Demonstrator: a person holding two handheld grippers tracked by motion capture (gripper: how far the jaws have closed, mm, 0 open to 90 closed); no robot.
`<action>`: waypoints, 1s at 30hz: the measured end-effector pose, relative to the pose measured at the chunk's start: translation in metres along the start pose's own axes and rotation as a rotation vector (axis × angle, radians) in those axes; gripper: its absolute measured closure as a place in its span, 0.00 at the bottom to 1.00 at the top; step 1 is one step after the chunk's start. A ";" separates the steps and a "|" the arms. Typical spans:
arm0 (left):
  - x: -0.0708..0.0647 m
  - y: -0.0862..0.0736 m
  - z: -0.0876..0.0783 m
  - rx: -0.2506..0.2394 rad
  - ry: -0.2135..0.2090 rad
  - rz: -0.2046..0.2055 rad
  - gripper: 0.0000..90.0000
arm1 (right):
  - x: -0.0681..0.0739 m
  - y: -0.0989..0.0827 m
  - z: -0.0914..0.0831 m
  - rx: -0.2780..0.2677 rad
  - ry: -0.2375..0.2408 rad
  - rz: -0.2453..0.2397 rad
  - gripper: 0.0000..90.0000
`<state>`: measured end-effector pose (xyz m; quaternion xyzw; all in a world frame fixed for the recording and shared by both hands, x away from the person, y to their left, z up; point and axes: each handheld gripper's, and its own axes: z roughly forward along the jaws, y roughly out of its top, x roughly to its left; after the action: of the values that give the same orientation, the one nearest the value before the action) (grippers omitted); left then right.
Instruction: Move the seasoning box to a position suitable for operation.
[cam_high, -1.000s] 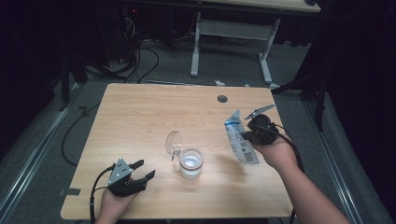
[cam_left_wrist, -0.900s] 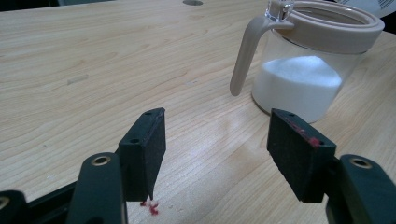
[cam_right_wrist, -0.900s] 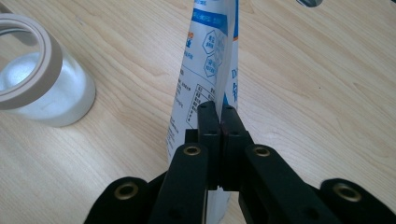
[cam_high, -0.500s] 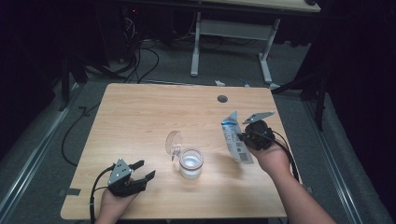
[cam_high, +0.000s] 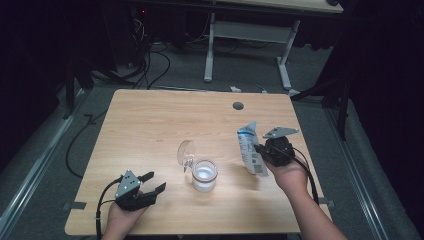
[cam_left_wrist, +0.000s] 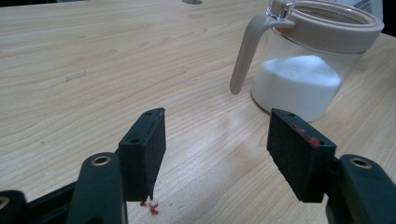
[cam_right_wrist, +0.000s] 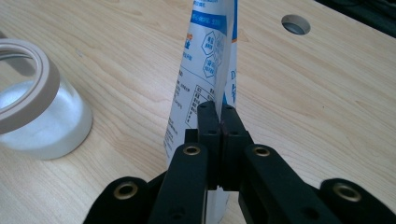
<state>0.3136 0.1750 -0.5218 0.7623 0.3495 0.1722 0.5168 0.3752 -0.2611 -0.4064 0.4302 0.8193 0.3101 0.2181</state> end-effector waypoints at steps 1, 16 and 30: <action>0.000 0.000 0.000 -0.001 0.001 0.000 0.42 | 0.000 -0.001 -0.001 -0.006 0.001 0.010 1.00; 0.000 -0.001 0.001 0.005 -0.007 0.002 0.43 | 0.001 -0.025 -0.007 -0.140 0.004 0.087 1.00; -0.001 -0.003 0.001 -0.002 -0.023 0.002 0.43 | 0.002 -0.043 -0.010 -0.263 -0.026 0.136 1.00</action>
<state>0.3125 0.1739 -0.5247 0.7641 0.3425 0.1645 0.5213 0.3438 -0.2810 -0.4293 0.4563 0.7378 0.4230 0.2617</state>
